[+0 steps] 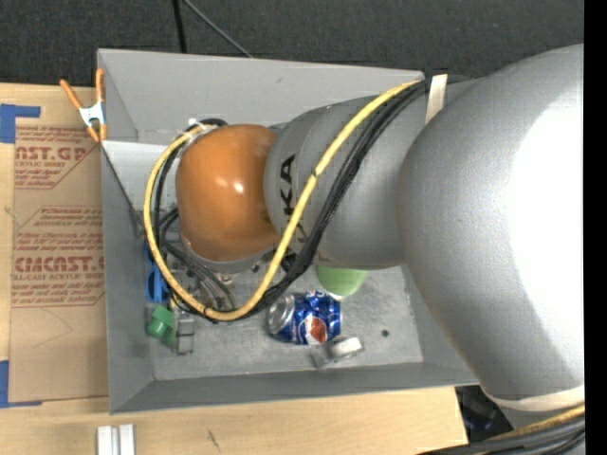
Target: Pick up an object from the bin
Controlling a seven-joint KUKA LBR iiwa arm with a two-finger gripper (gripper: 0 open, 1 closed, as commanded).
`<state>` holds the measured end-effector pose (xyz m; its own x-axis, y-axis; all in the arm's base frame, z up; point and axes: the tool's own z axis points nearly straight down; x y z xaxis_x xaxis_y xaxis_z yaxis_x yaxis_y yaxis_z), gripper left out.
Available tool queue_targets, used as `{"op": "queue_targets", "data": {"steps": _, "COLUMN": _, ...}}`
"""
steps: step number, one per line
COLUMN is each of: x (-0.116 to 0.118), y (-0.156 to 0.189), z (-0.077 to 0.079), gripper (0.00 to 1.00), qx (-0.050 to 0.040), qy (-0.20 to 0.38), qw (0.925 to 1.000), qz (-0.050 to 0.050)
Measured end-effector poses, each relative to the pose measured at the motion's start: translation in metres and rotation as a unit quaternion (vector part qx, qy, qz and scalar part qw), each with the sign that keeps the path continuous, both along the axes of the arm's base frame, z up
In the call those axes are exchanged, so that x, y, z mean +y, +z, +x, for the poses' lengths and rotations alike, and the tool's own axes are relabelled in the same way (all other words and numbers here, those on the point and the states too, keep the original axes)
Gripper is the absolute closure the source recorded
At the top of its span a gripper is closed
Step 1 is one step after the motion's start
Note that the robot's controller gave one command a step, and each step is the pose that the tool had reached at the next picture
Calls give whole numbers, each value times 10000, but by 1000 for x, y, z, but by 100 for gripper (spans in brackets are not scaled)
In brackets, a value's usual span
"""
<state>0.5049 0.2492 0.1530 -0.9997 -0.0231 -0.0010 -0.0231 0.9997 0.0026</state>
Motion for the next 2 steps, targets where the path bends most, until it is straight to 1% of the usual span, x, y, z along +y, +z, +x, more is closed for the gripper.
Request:
{"op": "queue_targets", "data": {"steps": 1, "x": -44, "y": -87, "z": 16, "gripper": 0, "qx": 9, "qy": -226, "qw": 9997, "qz": -17}}
{"op": "queue_targets", "data": {"steps": 2, "x": -41, "y": -82, "z": 17, "gripper": 100, "qx": -9, "qy": -207, "qw": 9998, "qz": 0}}
